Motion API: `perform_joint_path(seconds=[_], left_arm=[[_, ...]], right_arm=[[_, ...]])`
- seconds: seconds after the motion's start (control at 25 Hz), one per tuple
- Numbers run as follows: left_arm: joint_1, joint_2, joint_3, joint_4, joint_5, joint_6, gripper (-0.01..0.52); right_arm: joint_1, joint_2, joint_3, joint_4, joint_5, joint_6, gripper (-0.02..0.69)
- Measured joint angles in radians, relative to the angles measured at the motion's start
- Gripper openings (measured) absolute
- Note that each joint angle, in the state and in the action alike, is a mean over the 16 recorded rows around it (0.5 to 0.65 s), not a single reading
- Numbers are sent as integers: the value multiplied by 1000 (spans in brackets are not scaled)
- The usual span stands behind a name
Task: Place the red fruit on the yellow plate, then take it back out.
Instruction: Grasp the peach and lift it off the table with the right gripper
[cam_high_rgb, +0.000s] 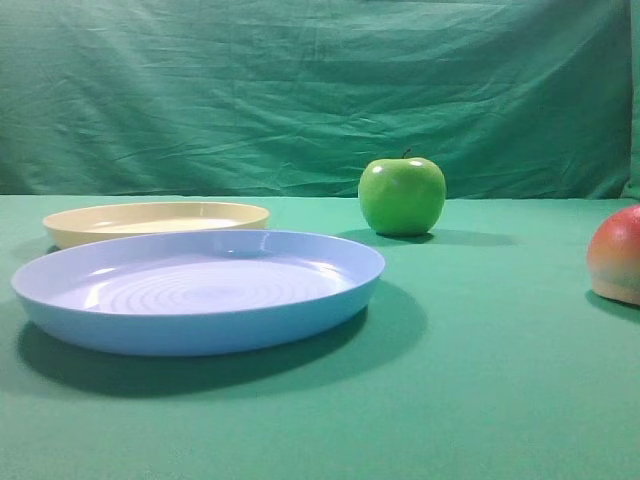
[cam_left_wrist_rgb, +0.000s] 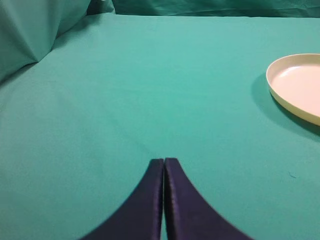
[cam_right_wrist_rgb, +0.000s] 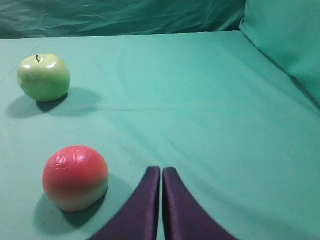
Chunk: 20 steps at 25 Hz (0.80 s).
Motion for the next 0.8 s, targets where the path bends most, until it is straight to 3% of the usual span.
perform_joint_path(seconds=[0.8], left_arm=[[0,0,0,0,0,0,0]], right_arm=[[0,0,0,0,0,0,0]])
